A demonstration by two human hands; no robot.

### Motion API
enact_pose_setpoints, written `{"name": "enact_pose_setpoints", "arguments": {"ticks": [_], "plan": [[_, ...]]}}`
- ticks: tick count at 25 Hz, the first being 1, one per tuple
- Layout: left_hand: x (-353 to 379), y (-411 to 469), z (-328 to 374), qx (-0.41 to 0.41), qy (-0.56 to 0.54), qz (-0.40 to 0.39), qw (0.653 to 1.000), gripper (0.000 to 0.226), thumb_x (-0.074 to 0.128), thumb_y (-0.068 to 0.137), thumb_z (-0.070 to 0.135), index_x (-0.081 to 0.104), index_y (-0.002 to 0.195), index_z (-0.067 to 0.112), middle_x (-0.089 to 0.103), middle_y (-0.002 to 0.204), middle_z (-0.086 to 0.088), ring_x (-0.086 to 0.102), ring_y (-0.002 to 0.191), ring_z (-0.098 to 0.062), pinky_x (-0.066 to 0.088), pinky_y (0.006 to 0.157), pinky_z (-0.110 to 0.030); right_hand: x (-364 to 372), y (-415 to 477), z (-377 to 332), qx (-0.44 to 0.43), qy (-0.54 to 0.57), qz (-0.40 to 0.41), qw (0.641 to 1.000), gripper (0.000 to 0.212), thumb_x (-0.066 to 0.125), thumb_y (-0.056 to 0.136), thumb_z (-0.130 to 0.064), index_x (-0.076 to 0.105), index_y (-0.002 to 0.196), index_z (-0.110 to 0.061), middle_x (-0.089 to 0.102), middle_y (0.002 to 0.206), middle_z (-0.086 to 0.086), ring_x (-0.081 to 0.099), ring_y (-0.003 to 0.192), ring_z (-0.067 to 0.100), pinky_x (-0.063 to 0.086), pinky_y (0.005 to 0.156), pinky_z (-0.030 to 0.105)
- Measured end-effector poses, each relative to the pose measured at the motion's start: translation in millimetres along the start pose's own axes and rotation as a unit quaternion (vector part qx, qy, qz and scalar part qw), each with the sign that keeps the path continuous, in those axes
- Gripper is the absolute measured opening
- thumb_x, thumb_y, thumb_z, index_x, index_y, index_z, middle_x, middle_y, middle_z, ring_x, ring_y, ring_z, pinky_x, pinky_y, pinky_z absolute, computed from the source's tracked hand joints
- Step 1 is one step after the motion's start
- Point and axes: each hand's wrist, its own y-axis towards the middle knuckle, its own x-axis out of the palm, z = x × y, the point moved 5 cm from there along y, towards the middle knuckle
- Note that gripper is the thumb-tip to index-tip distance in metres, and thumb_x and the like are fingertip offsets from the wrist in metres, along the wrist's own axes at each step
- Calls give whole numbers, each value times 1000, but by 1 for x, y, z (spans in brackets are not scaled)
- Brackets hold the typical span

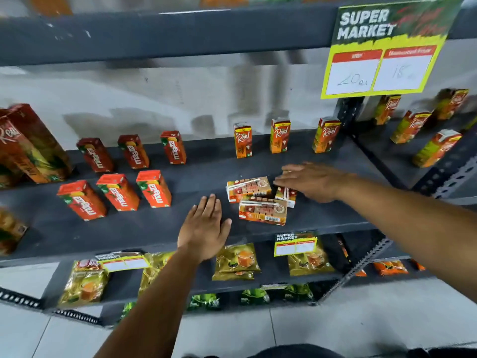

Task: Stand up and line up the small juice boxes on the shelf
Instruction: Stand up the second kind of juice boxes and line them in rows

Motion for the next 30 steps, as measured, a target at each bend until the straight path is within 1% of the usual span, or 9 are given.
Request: {"name": "enact_pose_setpoints", "arguments": {"ticks": [4,8,11,15,17,21,23,26,30], "plan": [[1,0,1,-7,-6,-1,1000,66,17,100,48,10,152,8,3,163,-7,-1,149,-22,1,118,-36,0,1,11,-13,-2,88,996,64,56,87,1,41,142,-29,44,147,-6,36,136,19,37,106,38],[3,1,-1,-8,2,2,1000,70,10,97,52,9,152,9,2,163,-6,-2,149,-21,0,118,-35,10,-9,36,24,71,121,990,53,60,84,-7,50,131,-28,54,134,-5,50,120,20,45,95,37],[2,0,-1,-2,2,10,1000,83,-5,87,59,10,152,9,3,163,-6,-1,149,-21,0,118,-36,11,-20,53,88,234,207,946,52,69,81,-11,53,130,-19,57,129,3,56,114,24,47,93,38],[3,0,-1,1,-7,18,1000,89,-9,82,60,12,152,9,5,163,-7,0,149,-22,2,118,-37,6,-23,56,166,318,293,886,55,79,75,-16,56,125,-11,62,119,9,59,108,26,40,85,27],[4,0,-2,0,-9,19,1000,88,-8,83,60,13,152,9,6,163,-7,1,149,-22,3,119,-37,8,-25,54,239,374,344,827,50,82,72,-24,60,115,-13,62,104,1,60,94,18,41,78,24],[4,0,-2,0,-15,22,1000,87,-7,84,60,13,152,10,7,162,-7,2,149,-22,4,119,-38,34,-30,40,373,503,423,655,43,84,68,-26,51,96,-21,62,97,-1,61,83,14,40,61,15],[4,0,-2,-2,-14,20,1000,83,-3,87,59,12,152,10,6,163,-6,1,149,-22,3,119,-37,48,-28,32,407,528,430,609,49,84,65,-27,47,96,-18,64,97,3,63,82,15,39,58,14],[4,0,-2,-4,-13,19,1000,76,5,91,55,11,152,10,5,163,-6,0,149,-22,2,119,-37,59,-23,28,415,546,418,596,57,86,61,-31,44,98,-20,64,104,7,65,87,16,48,64,20],[4,-1,-1,-5,-4,18,1000,78,1,90,56,10,152,10,4,163,-5,0,149,-21,1,118,-36,57,-30,32,400,534,405,625,79,88,56,-42,42,115,-18,57,116,9,61,100,17,52,81,28]]}}
